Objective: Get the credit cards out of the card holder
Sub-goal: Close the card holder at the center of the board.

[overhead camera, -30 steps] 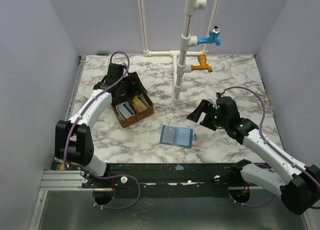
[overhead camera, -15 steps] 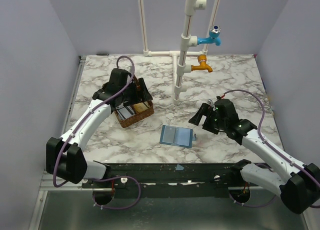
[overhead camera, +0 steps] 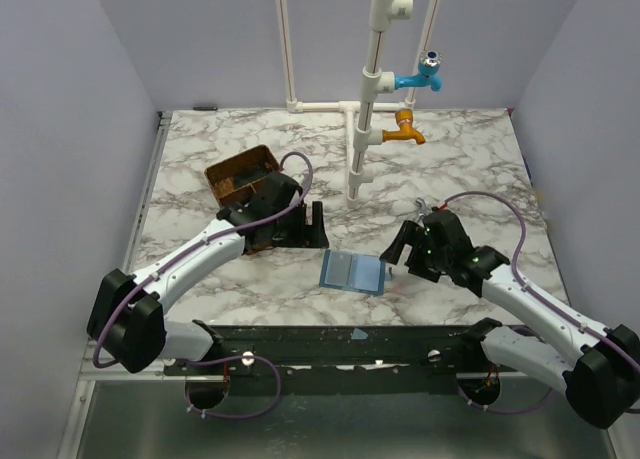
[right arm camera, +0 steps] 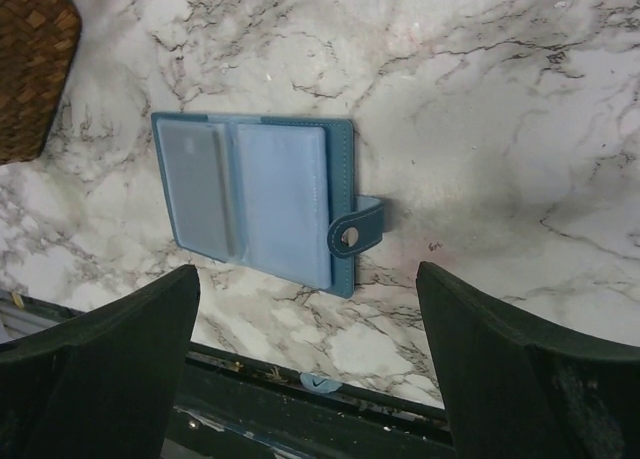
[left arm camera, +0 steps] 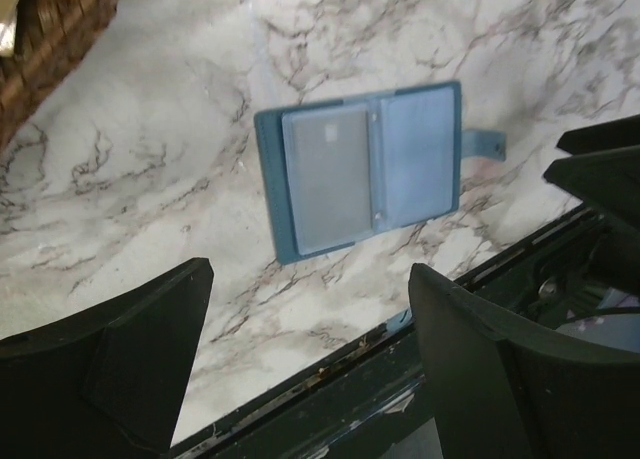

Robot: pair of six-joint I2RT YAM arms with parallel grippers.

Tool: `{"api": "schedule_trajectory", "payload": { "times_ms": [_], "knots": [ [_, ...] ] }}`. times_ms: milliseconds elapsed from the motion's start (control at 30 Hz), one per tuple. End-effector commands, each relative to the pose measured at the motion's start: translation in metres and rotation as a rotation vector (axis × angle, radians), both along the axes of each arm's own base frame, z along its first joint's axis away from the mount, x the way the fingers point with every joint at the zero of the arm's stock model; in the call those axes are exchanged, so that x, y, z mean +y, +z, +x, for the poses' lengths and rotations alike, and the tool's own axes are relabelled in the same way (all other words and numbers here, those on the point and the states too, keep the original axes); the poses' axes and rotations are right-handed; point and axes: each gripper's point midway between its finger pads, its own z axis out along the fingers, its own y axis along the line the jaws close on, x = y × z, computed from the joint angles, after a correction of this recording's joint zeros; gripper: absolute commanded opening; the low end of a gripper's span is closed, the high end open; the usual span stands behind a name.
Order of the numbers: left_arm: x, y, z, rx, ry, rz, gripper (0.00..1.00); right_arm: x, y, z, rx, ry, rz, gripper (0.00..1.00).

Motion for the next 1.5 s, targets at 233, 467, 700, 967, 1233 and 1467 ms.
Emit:
{"api": "schedule_trajectory", "payload": {
  "times_ms": [233,467,700,967,1233,1467],
  "knots": [
    [-0.012,-0.065,-0.021,0.096,-0.033,0.079,0.70,0.001,-0.030,-0.003,0.030,-0.018,-0.130,0.86],
    [-0.024,-0.092,-0.022,0.150,-0.062,0.075,0.62,0.006,-0.038,0.010,0.013,-0.021,-0.182,0.72],
    [-0.027,-0.105,-0.020,0.174,-0.063,0.093,0.51,0.002,-0.047,0.012,0.028,-0.027,-0.237,0.51],
    [-0.032,-0.112,-0.022,0.190,-0.077,0.100,0.40,0.000,-0.049,0.011,0.034,-0.029,-0.251,0.11],
    [-0.037,-0.112,-0.025,0.194,-0.093,0.096,0.30,-0.010,-0.023,0.020,-0.017,-0.060,-0.296,0.01],
    [-0.046,-0.104,-0.029,0.192,-0.114,0.062,0.22,-0.011,0.013,0.028,-0.094,-0.055,-0.290,0.01]
  ]
}}
